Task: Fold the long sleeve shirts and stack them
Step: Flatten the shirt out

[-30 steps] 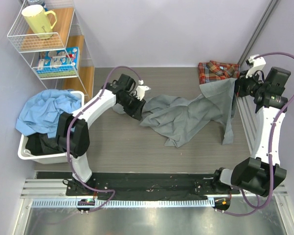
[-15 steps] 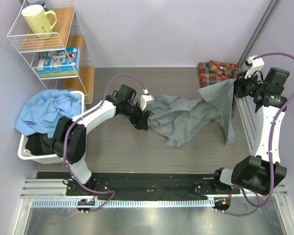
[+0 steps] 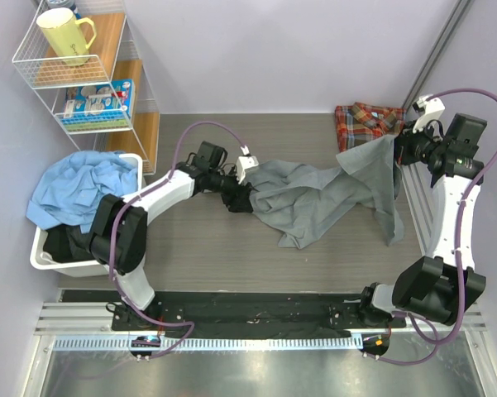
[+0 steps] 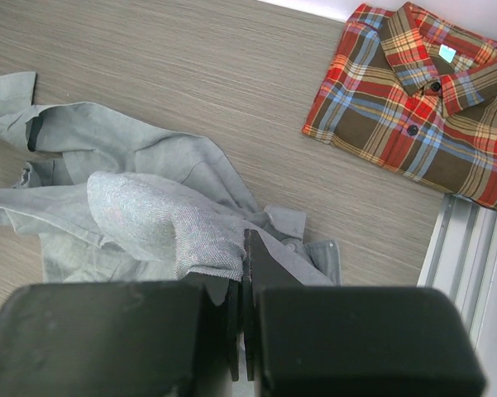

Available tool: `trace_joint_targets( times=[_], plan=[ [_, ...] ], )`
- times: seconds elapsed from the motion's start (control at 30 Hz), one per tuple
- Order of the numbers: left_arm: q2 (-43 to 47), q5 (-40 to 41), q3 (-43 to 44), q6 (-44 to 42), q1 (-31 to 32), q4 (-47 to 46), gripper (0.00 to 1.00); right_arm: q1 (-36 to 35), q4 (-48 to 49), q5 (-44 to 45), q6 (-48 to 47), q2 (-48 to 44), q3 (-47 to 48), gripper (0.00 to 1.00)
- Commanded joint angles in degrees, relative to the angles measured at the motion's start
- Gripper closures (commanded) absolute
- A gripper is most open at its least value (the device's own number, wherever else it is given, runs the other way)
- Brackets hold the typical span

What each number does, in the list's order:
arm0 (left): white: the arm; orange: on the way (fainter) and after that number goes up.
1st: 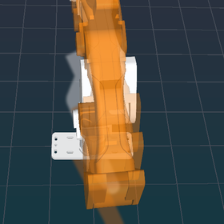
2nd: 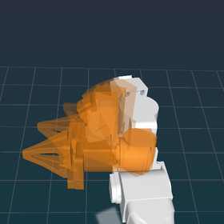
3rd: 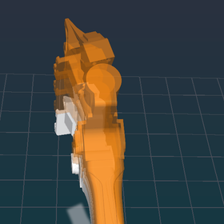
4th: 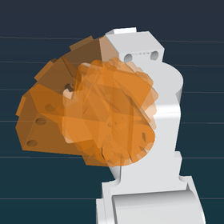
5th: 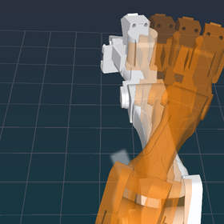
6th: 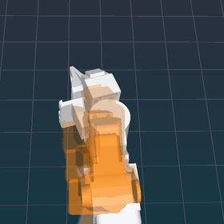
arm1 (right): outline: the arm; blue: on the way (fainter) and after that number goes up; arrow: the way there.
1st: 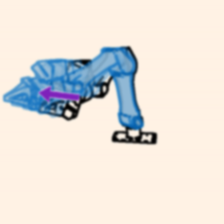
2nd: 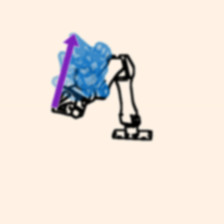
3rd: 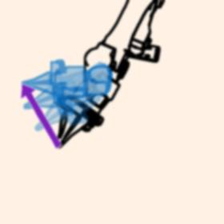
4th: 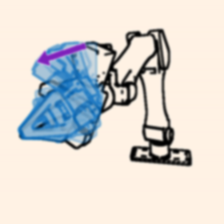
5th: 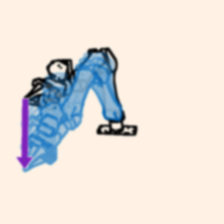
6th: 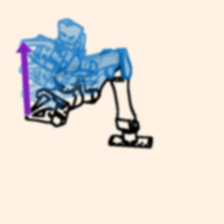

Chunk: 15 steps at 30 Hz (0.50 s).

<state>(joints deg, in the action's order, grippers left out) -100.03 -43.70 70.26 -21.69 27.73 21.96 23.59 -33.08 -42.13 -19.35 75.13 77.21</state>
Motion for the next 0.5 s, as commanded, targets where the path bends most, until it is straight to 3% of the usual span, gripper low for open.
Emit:
trace_joint_targets(
  times=[0.0,0.13,0.27,0.33,0.47],
  plan=[
    [-0.08,-4.90,2.51,-2.65,-0.22,-1.22,0.41,0.05,0.82,-1.55,0.19,0.54,1.10,0.99],
    [-1.57,-4.55,1.55,-3.35,-0.22,1.41,0.48,-0.04,0.74,-0.77,0.46,0.72,1.63,0.99],
    [-2.01,-3.84,-1.17,-2.93,-0.21,1.78,0.66,0.05,1.00,-0.58,0.81,0.45,1.37,0.99],
    [-1.93,-4.55,-2.66,-1.08,-0.22,-0.93,0.72,0.05,1.18,-0.76,0.98,0.45,1.37,0.99],
    [0.00,-2.10,-3.99,3.93,-0.30,-7.27,0.95,0.05,1.62,-0.76,1.77,0.71,1.63,0.99]
  ],
)
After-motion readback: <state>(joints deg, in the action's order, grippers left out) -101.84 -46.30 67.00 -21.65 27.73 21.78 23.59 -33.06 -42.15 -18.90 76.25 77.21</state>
